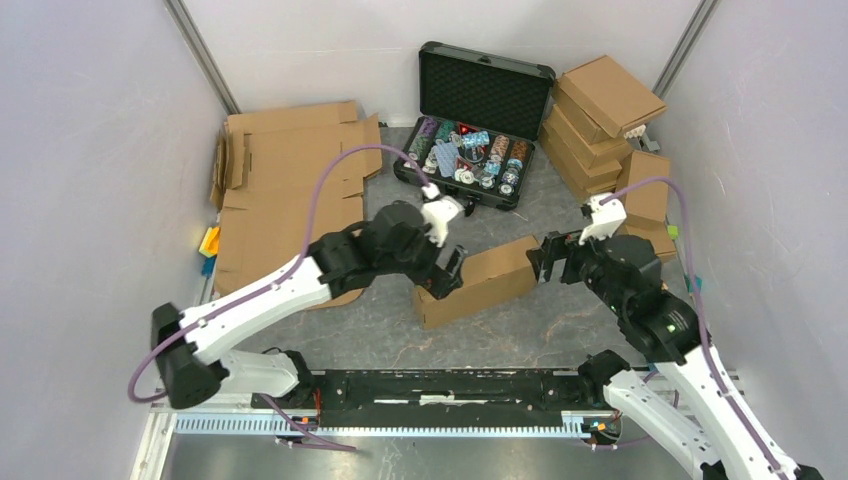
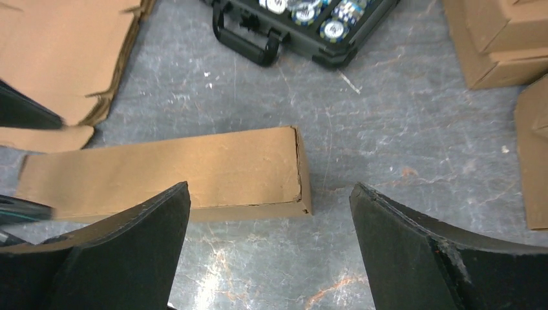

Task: Fold the paper box

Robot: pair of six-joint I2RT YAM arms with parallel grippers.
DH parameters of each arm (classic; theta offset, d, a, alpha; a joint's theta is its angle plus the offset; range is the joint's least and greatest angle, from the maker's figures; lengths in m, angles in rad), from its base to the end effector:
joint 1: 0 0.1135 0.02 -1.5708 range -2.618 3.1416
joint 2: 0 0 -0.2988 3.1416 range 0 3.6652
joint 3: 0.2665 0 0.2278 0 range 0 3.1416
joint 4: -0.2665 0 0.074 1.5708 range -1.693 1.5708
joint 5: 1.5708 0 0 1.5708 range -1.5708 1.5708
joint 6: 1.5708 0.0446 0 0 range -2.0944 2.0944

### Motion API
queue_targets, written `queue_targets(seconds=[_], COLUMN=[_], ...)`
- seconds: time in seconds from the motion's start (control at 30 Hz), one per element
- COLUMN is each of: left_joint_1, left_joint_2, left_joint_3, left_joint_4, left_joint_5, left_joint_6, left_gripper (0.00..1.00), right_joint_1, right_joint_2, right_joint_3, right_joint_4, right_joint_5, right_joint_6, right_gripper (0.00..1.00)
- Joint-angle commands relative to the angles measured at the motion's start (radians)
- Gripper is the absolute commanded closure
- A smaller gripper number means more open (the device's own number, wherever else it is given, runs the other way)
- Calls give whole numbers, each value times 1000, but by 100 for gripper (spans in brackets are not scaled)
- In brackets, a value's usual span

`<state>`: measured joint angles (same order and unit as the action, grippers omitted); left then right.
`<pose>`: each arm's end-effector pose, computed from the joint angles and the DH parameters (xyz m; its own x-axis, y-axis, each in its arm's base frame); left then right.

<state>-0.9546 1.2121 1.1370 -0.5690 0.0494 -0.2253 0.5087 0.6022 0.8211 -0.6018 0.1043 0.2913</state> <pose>0.1332 -0.1919 0.3654 -0.5254 0.3559 -0.7728 0.7392 0.6407 -0.2075 0.0765 0.0374 0.3448 -0.4275 0.0887 -0.8997 -0.2895 0.9294 0.2291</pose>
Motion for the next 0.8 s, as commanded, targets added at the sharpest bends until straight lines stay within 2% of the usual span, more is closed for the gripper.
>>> queue_targets(seconds=[0.0,0.23,0.33,0.47,0.6,0.77], left_joint_1=[-66,-89,-100,-116,-136,-174], left_joint_2=[127,196,203,211,199,161], left_joint_3=[108,110,113,134,132,128], left_joint_4=[-25,-54,-76,-123,-142,-139], left_joint_5=[2,10,-45,-82,-84,-171], left_joint_6=[176,222,255,269,282,291], left_gripper=[0,0,0,13,36,46], right_joint_1=[0,0,1,1,1,0], right_joint_2=[-50,-80,-90,-100,-110,-164], right_joint_3=[101,160,161,169,191,176], right_joint_4=[-68,-149,-157,-162,-169,-145], right_joint_5=[63,34,3,-29,-55,-81], right_joint_6=[-12,-70,-102,-142,-188,-263], right_gripper=[2,2,2,2,2,2])
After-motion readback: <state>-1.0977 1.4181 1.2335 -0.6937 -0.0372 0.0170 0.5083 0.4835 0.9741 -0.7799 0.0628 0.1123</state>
